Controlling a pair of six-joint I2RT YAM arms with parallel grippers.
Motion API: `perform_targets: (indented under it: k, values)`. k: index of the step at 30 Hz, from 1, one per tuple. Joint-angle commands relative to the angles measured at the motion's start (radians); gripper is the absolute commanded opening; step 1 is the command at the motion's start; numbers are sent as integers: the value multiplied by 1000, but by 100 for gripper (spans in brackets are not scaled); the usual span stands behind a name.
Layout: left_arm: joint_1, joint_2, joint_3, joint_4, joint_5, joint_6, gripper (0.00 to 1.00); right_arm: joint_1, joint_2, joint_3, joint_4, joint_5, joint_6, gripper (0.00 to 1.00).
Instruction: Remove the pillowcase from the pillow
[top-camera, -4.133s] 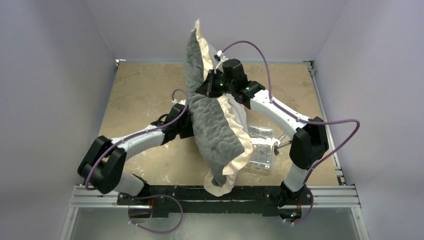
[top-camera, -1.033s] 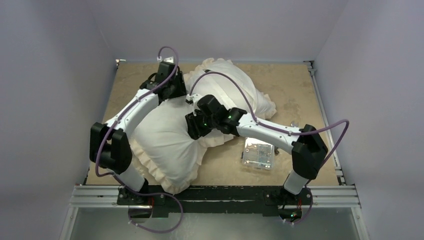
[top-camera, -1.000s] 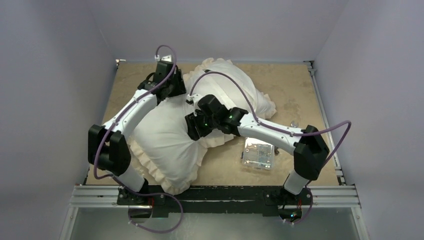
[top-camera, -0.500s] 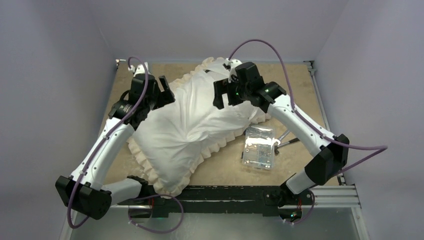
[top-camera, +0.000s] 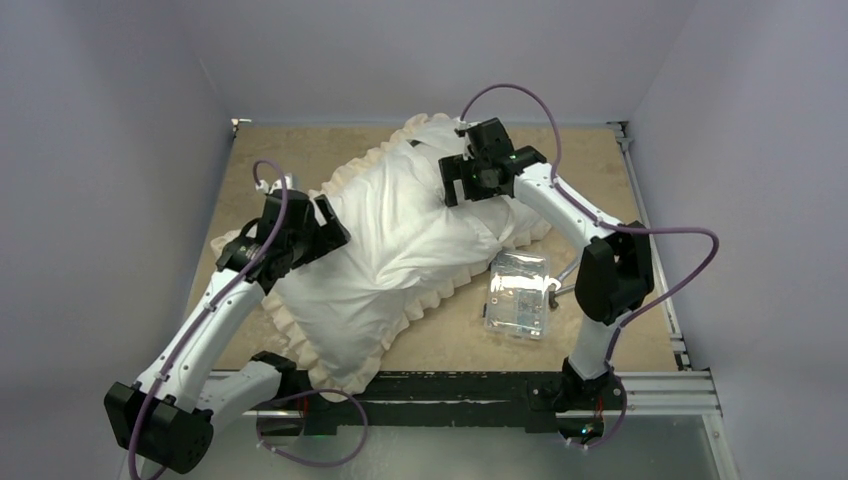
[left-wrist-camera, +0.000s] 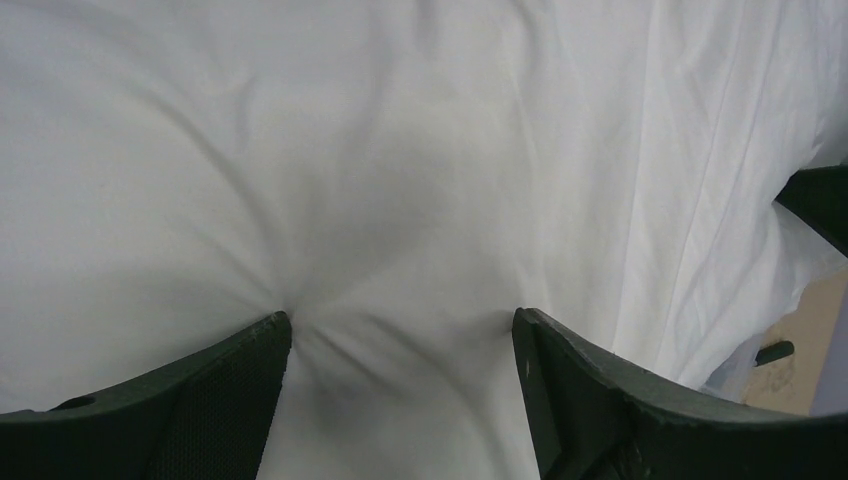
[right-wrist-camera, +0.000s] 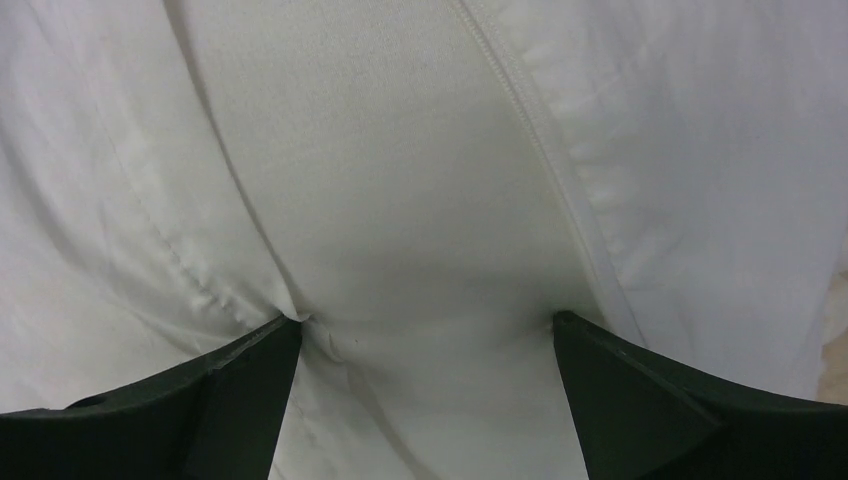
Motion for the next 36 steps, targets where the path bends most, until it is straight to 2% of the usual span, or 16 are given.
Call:
perform_targets:
  k: [1,4,6,8,9,10,12,15,17,18,23,27,31,36]
  values:
    - [0,-8,-78,13,66,-57,81,6,58,33,14,25,-28,99]
    - [0,1,-140,65,91,-74,79,6,89,-4,21,-16,-29,89]
    - [0,19,-182,113,105,-87,75,7,99,-44,37,-51,-31,77]
    - [0,44,-221,169,118,-98,69,6,105,-76,62,-56,-37,58]
    - [0,62,-235,198,123,-101,63,7,106,-91,78,-62,-43,49]
    - [0,82,-244,226,124,-101,52,7,108,-104,91,-77,-44,39]
    - [0,135,-240,272,107,-88,37,7,116,-112,99,-103,-46,23]
    - [0,232,-167,305,63,-42,16,8,121,-72,76,-125,-54,0]
    - [1,305,-78,304,33,-1,3,9,106,-23,58,-133,-61,0]
    - [1,336,-26,299,16,20,0,10,95,6,51,-143,-61,0]
    - [4,461,267,259,-129,135,0,31,54,177,-29,-191,-46,0]
    - [7,567,482,237,-236,236,0,106,10,257,-71,-209,-14,0]
    - [7,646,647,249,-321,334,0,218,-39,260,-49,-230,54,0]
    - [9,710,736,362,-315,480,0,318,-96,138,134,-305,228,0]
